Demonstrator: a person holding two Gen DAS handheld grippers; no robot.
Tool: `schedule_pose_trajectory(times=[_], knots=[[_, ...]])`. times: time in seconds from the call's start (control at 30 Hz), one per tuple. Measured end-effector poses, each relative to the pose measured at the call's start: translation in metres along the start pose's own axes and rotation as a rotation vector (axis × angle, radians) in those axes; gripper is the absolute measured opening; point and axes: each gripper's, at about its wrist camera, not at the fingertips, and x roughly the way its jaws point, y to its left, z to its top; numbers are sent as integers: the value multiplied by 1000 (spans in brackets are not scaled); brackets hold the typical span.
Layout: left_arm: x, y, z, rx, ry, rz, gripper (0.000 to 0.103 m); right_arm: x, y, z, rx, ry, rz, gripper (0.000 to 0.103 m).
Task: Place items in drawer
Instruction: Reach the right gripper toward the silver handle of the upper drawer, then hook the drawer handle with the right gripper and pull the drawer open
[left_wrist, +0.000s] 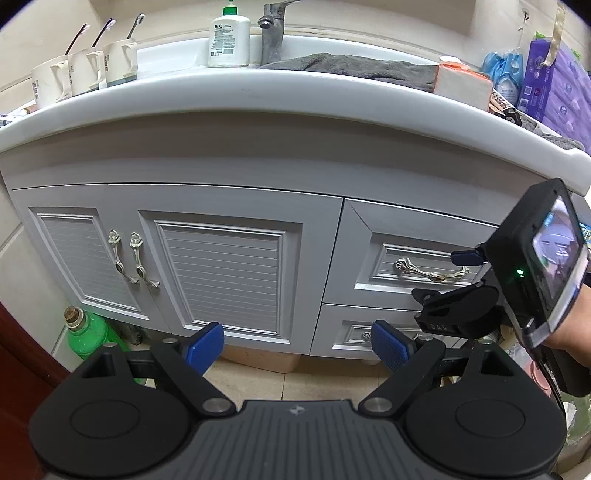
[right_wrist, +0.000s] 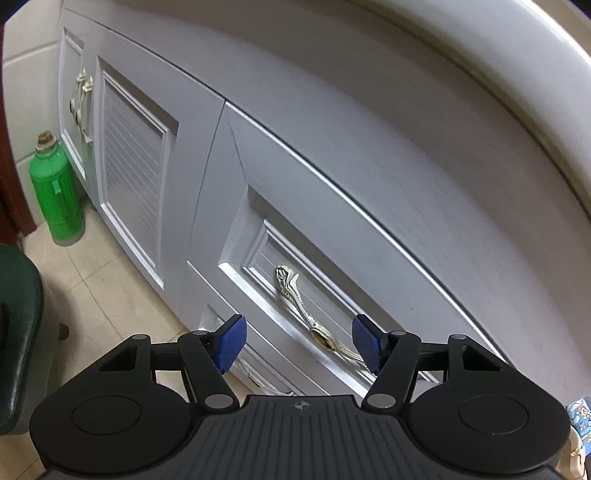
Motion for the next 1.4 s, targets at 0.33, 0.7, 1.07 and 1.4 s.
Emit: schedule_pose_trajectory(times=[0.33,0.7,1.07,1.4], knots=[[0,1,1,-4,9,-1,103,15,5,1,-33,25,-4,53],[2,1,0,1,0,-6,103,23,1,5,-15,41,-7,46],[2,-4,-1,12,15,-9,103,19,6,2,-68,51,-59,43],[0,-5,0,8,1,-15,103,-11,16,-19,-71,31,-25,43]])
